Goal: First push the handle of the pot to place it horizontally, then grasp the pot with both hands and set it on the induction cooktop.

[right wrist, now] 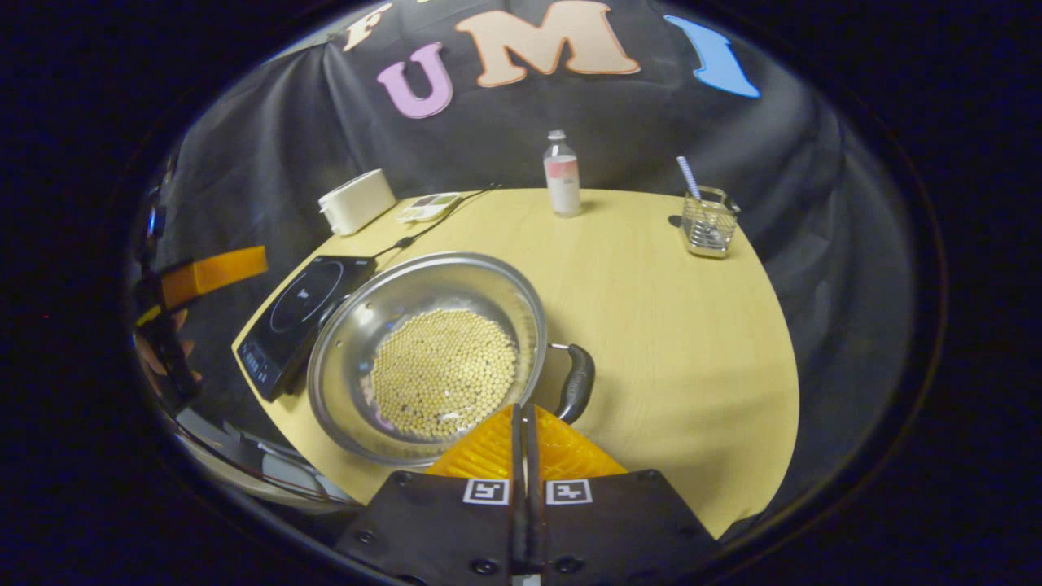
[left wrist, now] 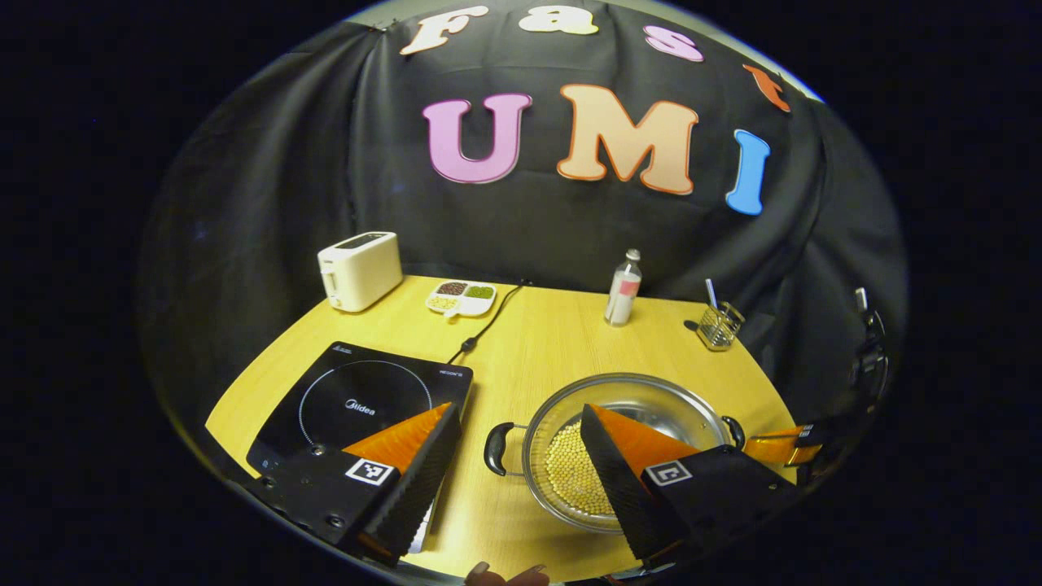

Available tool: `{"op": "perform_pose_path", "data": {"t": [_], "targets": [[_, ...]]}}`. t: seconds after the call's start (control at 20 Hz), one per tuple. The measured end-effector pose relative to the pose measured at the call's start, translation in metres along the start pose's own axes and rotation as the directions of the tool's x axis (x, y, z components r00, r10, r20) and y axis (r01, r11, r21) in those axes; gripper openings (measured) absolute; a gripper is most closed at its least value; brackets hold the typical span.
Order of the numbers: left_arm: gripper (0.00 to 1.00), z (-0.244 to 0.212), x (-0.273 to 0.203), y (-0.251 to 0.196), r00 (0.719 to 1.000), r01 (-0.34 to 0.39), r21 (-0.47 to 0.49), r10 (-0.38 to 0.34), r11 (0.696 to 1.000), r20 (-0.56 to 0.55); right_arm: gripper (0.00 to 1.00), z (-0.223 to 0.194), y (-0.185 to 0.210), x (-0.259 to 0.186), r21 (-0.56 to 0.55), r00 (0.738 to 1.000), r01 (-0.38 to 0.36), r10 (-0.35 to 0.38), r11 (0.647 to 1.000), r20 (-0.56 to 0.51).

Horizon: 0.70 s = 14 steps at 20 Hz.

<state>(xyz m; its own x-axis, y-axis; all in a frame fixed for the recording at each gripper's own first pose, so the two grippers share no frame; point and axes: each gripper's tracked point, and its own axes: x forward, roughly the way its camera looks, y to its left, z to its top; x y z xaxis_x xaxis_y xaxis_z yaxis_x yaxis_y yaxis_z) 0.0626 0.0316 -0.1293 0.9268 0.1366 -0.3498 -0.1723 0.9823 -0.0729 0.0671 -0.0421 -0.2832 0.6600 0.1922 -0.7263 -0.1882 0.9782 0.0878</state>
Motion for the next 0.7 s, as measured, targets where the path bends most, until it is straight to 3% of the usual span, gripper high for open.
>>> {"op": "perform_pose_path", "data": {"t": [0.15, 0.3, 0.35, 0.4, 0.55, 0.7], "targets": [[0.96, -0.007, 0.018, -0.002, 0.996, 0.082, -0.009, -0.082, 0.997, -0.027, 0.07, 0.007, 0.0, 0.003, 0.042, 0.998, 0.056, -0.057, 0.998, 0.023], [0.98, -0.024, 0.033, -0.001, 0.987, 0.133, -0.033, -0.135, 0.991, -0.087, 0.33, 0.019, 0.003, 0.005, 0.026, 0.991, 0.112, -0.113, 0.993, 0.065], [0.98, -0.028, 0.038, 0.001, 0.985, 0.135, -0.031, -0.137, 0.99, -0.103, 0.46, 0.022, 0.005, 0.007, 0.02, 0.99, 0.123, -0.124, 0.992, 0.072], [0.98, -0.031, 0.043, 0.004, 0.983, 0.141, -0.026, -0.143, 0.99, -0.112, 0.52, 0.021, 0.006, 0.009, 0.017, 0.989, 0.128, -0.129, 0.992, 0.071], [0.98, -0.038, 0.058, 0.005, 0.979, 0.152, -0.014, -0.152, 0.988, -0.132, 0.82, 0.02, 0.004, 0.019, 0.001, 0.986, 0.156, -0.156, 0.988, 0.059], [0.98, -0.047, 0.071, 0.004, 0.975, 0.154, -0.011, -0.154, 0.988, -0.159, 0.92, 0.019, -0.003, 0.03, -0.005, 0.982, 0.181, -0.181, 0.983, 0.049]]}}
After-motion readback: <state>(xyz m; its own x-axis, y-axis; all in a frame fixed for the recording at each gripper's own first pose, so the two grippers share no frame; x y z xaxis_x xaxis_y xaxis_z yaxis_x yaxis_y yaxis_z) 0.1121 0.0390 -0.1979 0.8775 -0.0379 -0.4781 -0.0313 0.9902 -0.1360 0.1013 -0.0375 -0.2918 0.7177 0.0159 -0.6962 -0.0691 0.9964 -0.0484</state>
